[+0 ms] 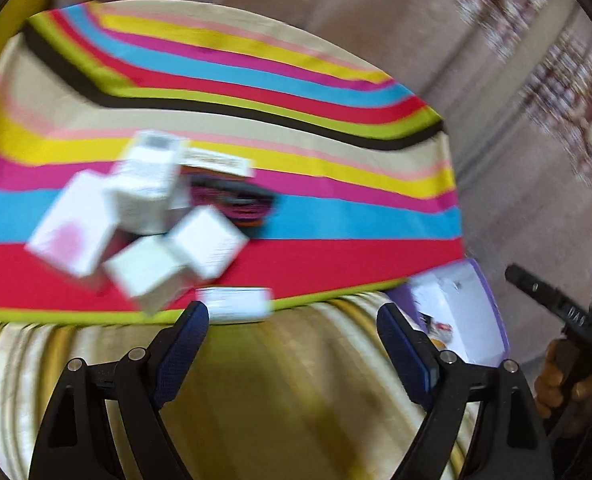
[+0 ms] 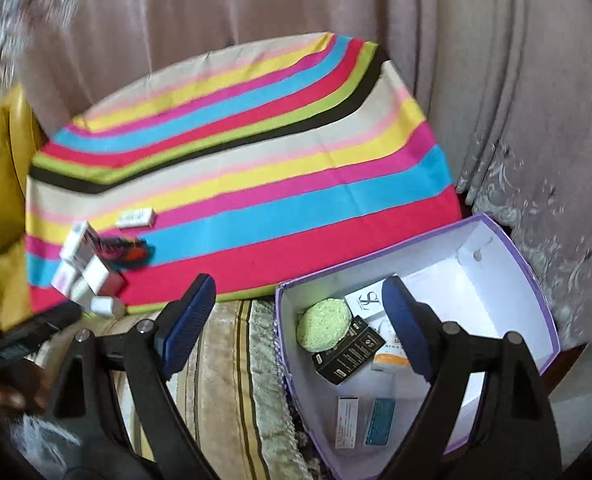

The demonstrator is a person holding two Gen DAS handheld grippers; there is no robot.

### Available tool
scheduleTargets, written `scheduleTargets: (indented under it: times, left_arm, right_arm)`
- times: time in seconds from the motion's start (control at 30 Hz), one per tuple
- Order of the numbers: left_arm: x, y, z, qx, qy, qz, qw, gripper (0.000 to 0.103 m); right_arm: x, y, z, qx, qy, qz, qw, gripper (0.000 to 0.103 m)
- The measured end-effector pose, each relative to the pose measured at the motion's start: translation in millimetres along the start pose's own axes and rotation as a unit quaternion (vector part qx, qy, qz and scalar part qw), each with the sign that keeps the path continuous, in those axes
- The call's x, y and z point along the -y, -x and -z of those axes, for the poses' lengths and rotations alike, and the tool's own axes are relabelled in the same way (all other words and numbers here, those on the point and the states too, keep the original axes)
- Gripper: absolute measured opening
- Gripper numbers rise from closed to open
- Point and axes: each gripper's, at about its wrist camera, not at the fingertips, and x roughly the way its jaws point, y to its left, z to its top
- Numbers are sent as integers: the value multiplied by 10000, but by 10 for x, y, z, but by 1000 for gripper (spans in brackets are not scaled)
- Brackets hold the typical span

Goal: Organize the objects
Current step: 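Move both open tools back to the remaining items on the table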

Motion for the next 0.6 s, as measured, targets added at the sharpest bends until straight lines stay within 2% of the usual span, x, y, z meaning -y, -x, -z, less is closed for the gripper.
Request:
scheduleTargets:
  times: [0.1, 0.33, 0.6]
  left_arm:
    - [-257, 111, 29, 132, 288, -146, 9994, 86]
    - [-577, 243, 45, 300, 415, -516, 9974, 86]
    - [-854, 267, 8, 399, 518, -768, 9949, 86]
  right_arm:
    - [-245, -179, 42, -217, 153, -156, 9995, 87]
    - [-859, -468, 155, -598, 755, -960, 9907, 87]
    - [-1517, -756, 350, -1199, 1318, -1231, 9763, 87]
